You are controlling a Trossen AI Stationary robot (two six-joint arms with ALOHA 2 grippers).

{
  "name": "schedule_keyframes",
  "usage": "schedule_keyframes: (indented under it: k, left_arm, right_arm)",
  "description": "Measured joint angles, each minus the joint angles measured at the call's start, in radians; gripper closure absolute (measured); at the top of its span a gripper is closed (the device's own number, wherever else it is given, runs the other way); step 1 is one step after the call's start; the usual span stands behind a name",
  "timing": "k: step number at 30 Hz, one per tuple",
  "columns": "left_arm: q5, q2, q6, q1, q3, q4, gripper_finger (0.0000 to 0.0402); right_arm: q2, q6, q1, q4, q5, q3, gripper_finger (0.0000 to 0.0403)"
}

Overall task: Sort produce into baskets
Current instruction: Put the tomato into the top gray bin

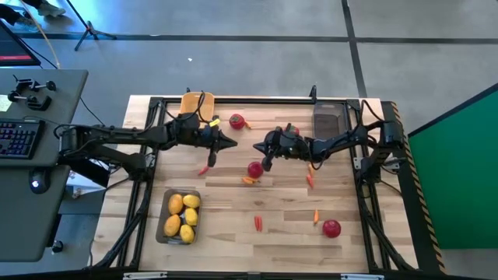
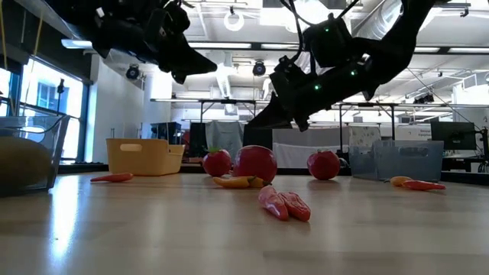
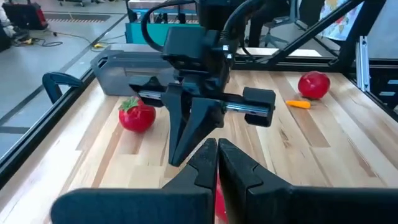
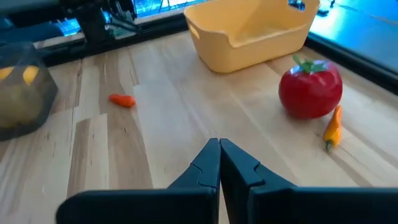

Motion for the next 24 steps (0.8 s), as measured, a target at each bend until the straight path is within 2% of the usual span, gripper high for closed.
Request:
schedule_keyframes:
  k: [7, 11, 16, 21, 24]
  left_arm:
    - [-0.012, 0.008, -0.037, -0.006, 0.000, 0.006, 0.0401]
    - [0.020, 0.008, -0.012, 0.008, 0.000, 0.004, 0.0401]
    - [0.038, 0.011, 0.050, 0.044, 0.000, 0.000, 0.0401]
    - [0.038, 0.011, 0.056, 0.093, 0.000, 0.000, 0.0401]
    - [0.038, 0.011, 0.052, 0.108, 0.000, -0.001, 0.0401]
  right_arm:
    - [0.000, -0.026, 0.001, -0.063, -0.024, 0.000, 0.0401]
    - [0.000, 0.005, 0.001, -0.077, -0.033, 0.006, 0.0368]
    - [0.000, 0.042, 0.033, -0.253, -0.068, 0.089, 0.0265]
    - [0.000, 0.163, 0.077, -0.574, -0.046, 0.240, 0.0147]
    - [0.000, 0.240, 0.107, -0.768, -0.005, 0.335, 0.0098]
